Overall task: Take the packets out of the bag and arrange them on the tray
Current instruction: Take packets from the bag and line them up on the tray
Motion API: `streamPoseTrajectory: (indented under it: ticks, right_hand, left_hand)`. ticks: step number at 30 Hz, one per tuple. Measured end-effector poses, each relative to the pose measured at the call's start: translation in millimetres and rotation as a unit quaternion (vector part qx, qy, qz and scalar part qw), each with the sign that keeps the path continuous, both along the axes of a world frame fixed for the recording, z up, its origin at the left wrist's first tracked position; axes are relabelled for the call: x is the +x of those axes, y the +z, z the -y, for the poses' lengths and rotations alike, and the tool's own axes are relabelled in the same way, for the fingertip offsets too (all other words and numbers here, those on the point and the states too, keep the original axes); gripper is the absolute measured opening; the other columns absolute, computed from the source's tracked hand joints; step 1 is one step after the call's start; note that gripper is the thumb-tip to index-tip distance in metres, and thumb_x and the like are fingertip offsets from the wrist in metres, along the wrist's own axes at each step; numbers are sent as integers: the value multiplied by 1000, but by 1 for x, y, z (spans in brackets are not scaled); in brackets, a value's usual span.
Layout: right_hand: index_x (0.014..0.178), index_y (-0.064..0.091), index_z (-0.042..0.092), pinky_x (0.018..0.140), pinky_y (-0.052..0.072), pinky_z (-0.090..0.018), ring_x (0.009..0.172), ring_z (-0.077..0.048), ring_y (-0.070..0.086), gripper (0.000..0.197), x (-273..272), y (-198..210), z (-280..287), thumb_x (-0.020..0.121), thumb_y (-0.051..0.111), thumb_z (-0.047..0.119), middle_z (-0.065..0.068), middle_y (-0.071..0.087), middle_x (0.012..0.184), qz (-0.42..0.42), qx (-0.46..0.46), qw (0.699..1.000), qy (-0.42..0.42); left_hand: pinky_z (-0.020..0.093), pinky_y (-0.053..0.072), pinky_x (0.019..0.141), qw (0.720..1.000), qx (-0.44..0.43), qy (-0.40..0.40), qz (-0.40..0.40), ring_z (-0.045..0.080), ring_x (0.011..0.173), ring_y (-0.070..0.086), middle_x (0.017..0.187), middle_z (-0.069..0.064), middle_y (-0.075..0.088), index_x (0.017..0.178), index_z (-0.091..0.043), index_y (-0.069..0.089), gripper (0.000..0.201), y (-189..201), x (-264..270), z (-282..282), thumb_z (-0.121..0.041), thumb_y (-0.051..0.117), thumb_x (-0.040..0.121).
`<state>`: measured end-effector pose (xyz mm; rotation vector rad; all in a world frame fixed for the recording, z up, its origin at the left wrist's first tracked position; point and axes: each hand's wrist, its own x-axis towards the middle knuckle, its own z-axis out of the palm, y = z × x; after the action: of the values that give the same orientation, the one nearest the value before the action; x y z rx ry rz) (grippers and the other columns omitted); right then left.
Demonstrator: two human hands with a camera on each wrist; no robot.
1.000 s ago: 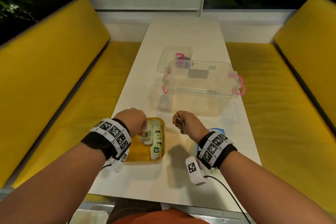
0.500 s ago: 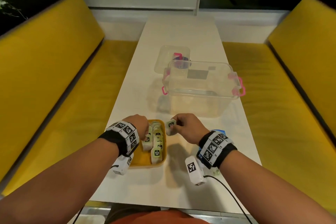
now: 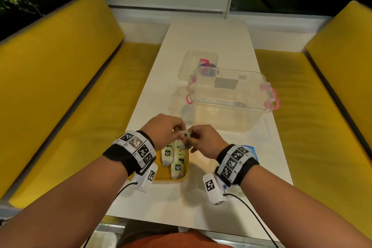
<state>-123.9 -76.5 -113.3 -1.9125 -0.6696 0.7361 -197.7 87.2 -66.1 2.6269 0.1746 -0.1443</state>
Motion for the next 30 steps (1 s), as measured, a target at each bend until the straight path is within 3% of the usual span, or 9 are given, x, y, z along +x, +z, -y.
streamPoseTrajectory:
  ticks: [5, 11, 13, 16, 21, 25, 27, 30]
  right_hand:
    - [87, 68, -1, 63, 57, -26, 62, -16, 68, 13, 0, 6, -1, 85, 73, 10, -13, 71, 75, -4, -1, 1000, 1]
    - [85, 70, 2, 74, 60, -41, 72, -27, 72, 10, -1, 0, -3, 84, 74, 11, -17, 73, 80, 30, 0, 1000, 5]
    - [83, 69, 8, 76, 60, -43, 70, -25, 70, 5, -2, -2, -2, 84, 74, 10, -16, 73, 80, 11, 14, 1000, 1]
    - [84, 66, 16, 71, 58, -40, 64, -19, 67, 14, -1, -7, -1, 81, 79, 19, -4, 70, 77, 22, 14, 999, -23]
    - [102, 58, 18, 72, 59, -37, 71, -23, 71, 27, 4, -20, 3, 83, 75, 28, -3, 71, 89, 53, -97, 993, -33]
    - [116, 46, 16, 67, 57, -31, 59, -18, 69, 35, -1, -20, 0, 89, 67, 24, -3, 72, 78, -4, -152, 988, 15]
    - [120, 44, 14, 69, 59, -34, 58, -19, 69, 36, -2, -22, -3, 91, 65, 20, -2, 70, 74, -24, -158, 987, 23]
    - [122, 44, 11, 64, 61, -35, 57, -19, 69, 36, -4, -23, -6, 91, 63, 13, -3, 68, 73, -54, -141, 988, 8]
  left_hand:
    - [24, 46, 72, 999, 12, 24, 43, 3, 73, 54, 88, -13, 66, 92, -32, 67, 7, 6, -5, 0, -36, 68, 86]
    - [24, 46, 69, 999, 35, 22, 24, 5, 77, 57, 83, -14, 63, 90, -33, 65, 5, 14, -9, 1, -36, 67, 86]
    - [26, 48, 71, 998, 51, 22, 17, 6, 79, 58, 81, -13, 65, 88, -33, 64, 3, 16, -10, 1, -34, 66, 86]
    - [28, 48, 73, 996, 78, 38, 7, 9, 83, 57, 80, -14, 63, 87, -33, 63, 2, 16, -15, -3, -33, 65, 87]
    - [25, 40, 66, 977, 168, 35, -127, 12, 81, 56, 83, -12, 60, 84, -31, 64, 6, 4, -22, -15, -26, 66, 85]
    - [23, 41, 65, 945, 204, -23, -256, 11, 78, 57, 89, -9, 67, 88, -27, 72, 12, -19, -20, -12, -19, 73, 80]
    - [22, 42, 65, 934, 206, -45, -287, 11, 78, 56, 94, -7, 68, 93, -26, 73, 14, -29, -15, -9, -20, 75, 80]
    - [25, 46, 72, 940, 185, -35, -285, 15, 84, 59, 102, -3, 70, 97, -22, 72, 17, -40, -5, -8, -20, 75, 81]
